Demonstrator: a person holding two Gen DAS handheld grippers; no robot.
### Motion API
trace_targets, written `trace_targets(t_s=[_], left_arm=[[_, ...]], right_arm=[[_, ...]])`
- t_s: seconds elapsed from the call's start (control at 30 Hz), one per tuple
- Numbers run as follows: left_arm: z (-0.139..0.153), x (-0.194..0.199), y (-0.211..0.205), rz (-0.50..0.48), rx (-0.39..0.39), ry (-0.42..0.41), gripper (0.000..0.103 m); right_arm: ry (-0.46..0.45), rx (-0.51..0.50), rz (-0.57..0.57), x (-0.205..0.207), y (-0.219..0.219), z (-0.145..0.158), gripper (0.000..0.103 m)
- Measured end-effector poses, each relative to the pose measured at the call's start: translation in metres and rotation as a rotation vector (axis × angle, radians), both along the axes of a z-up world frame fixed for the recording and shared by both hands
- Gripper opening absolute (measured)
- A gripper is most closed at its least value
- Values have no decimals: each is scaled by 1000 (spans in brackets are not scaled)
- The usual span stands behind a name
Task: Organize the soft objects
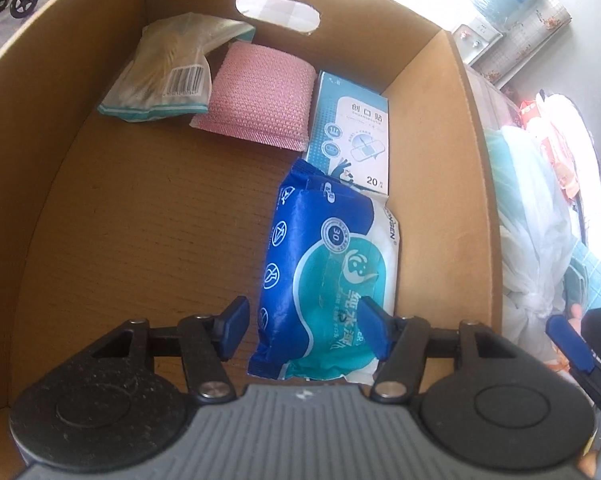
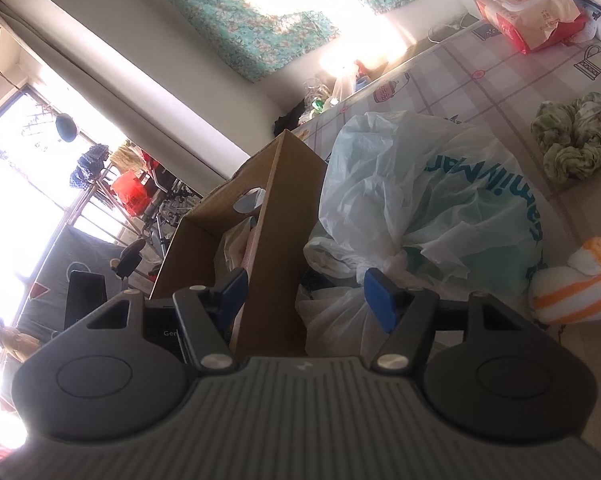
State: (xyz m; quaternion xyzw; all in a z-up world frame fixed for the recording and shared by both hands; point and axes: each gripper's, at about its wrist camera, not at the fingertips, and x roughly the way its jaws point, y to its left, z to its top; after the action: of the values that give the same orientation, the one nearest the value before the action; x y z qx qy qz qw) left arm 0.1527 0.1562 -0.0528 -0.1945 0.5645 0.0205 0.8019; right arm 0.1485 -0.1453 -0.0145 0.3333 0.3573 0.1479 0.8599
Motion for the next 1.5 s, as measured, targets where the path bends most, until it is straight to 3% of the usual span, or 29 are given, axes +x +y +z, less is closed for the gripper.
trace_targets(t_s=[0.17, 0.3, 0.47, 0.67, 0.9, 1.03, 1.13, 1.23, 1.5], left_arm=[[40, -19, 3, 43, 80, -125, 72], [78, -33, -10, 44, 147, -256, 84], [115, -43, -61, -66, 224, -401, 94], [131, -45, -139, -253, 190, -480, 97], [117, -38, -226, -441, 136, -473, 97], [94, -28, -274, -557, 52, -416, 97], [69, -16, -305, -632, -3, -343, 92], [48, -6, -330, -697, -8, -289, 88], [22, 22, -365, -816, -24, -243, 87]], right_arm=[[-27, -31, -7, -10, -7, 7, 66], [-57, -58, -19, -21, -17, 15, 67], [-95, -103, -42, -42, -41, 28, 71], [-155, -169, -114, -79, -87, 51, 73], [-165, -224, -258, -116, -157, 61, 75], [-133, -235, -323, -128, -193, 56, 75], [-79, -188, -357, -128, -219, 40, 75], [-15, -123, -392, -124, -241, 18, 75], [128, -29, -376, -97, -265, -20, 75]])
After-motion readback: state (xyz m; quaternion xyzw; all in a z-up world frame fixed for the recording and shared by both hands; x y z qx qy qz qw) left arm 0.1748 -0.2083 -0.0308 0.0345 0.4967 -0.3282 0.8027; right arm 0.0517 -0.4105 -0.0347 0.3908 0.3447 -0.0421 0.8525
